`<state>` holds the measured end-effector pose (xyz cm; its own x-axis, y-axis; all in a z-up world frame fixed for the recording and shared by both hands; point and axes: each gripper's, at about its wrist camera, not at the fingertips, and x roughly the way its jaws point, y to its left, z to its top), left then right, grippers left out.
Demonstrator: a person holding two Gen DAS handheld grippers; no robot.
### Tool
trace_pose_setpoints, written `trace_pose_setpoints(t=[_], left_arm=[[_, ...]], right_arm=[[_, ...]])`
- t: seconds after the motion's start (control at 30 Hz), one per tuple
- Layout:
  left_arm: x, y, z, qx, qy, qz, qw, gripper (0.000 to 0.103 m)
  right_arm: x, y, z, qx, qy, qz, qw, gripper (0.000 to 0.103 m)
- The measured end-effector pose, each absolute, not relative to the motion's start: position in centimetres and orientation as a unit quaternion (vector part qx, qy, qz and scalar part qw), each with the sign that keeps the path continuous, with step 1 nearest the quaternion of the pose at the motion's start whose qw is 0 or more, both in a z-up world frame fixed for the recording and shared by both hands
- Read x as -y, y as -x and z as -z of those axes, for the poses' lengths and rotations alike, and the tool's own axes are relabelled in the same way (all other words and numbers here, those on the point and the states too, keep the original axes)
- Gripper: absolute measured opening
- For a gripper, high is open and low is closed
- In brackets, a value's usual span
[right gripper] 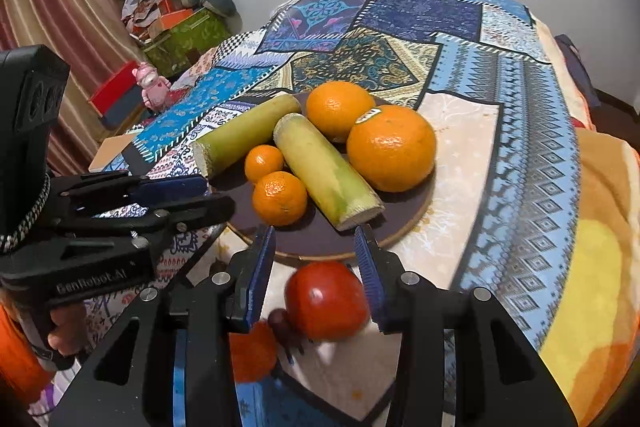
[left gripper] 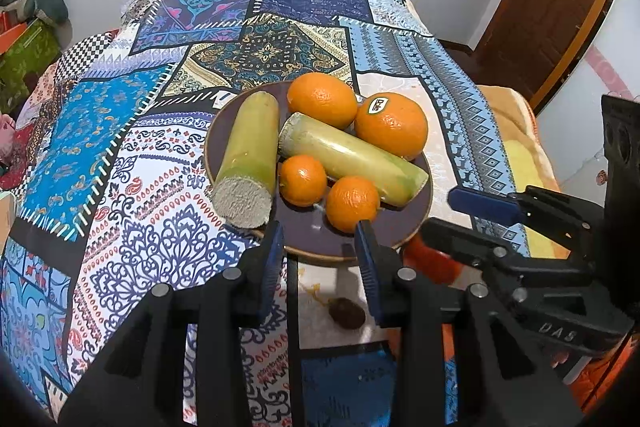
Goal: Organize fruits
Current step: 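Lower both tangerines onto the purple plate and open both tools, then withdraw both tools and move the left tool toward the red tomato, then grasp a large red tomato with the left tool while the right tool grasps another tomato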
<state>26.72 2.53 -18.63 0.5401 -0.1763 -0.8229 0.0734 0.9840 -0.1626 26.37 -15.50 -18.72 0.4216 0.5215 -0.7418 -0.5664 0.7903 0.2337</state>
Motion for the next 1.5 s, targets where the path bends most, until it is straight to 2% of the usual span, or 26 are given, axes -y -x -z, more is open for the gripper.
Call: trace_pose_setpoints(t=[0.07, 0.43, 0.63, 0.97, 1.17, 1.5], left_arm=[[-2.7, -26.2, 18.4, -0.471, 0.056, 0.069, 0.878, 0.041], [-3.2, -24.5, 18.7, -0.476, 0.058, 0.063, 0.875, 0.044], [-3.4, -23.8, 19.3, -0.485, 0.067, 0.064, 0.870, 0.045], [-2.2, -23.1, 18.9, -0.488, 0.072, 0.081, 0.866, 0.045], [0.0, -22.1, 18.2, -0.488, 0.063, 0.102, 0.865, 0.050], [4.6, -21.9, 19.2, -0.509, 0.052, 0.137, 0.848, 0.051]], right_arm=[[16.2, -26.1, 18.8, -0.432, 0.023, -0.318, 0.844, 0.040], [17.4, -25.7, 20.8, -0.463, -0.006, -0.317, 0.828, 0.046], [16.0, -25.6, 22.0, -0.478, 0.013, -0.319, 0.818, 0.049], [16.7, -25.0, 21.4, -0.472, 0.015, -0.312, 0.824, 0.047], [19.0, -24.1, 20.4, -0.458, 0.002, -0.301, 0.837, 0.047], [23.1, -22.3, 19.3, -0.445, -0.015, -0.271, 0.854, 0.047]])
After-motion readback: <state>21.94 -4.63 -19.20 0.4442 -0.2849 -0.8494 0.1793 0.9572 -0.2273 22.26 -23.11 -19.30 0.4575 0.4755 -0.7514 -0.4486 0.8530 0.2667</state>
